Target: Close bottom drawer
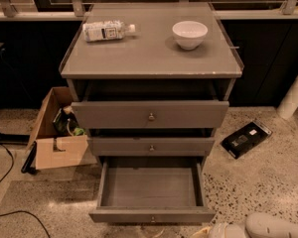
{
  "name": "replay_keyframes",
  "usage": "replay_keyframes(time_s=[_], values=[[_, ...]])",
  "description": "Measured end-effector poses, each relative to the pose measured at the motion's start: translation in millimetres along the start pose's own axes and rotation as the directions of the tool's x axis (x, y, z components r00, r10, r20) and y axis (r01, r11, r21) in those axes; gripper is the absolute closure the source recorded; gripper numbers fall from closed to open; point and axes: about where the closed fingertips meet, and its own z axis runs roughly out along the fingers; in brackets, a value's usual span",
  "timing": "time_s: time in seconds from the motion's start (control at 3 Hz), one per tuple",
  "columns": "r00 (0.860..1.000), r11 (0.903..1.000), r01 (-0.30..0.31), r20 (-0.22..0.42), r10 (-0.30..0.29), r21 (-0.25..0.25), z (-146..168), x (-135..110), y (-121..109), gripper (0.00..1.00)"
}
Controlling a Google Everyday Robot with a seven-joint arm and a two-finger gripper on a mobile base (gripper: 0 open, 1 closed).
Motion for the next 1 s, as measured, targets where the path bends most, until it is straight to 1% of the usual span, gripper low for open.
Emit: replay_keyframes(time_s=[0.33, 0.67, 1.0], values=[[0.999, 0.9991, -0.036, 0.028, 0.036, -0.023, 18, 10, -6, 1.00], [0.997, 0.9972, -0.062, 0.035, 0.063, -0.042, 39, 16, -23, 1.00], [0.996, 0.9949, -0.084, 0.038, 0.086, -0.055, 62, 24, -45, 1.00]])
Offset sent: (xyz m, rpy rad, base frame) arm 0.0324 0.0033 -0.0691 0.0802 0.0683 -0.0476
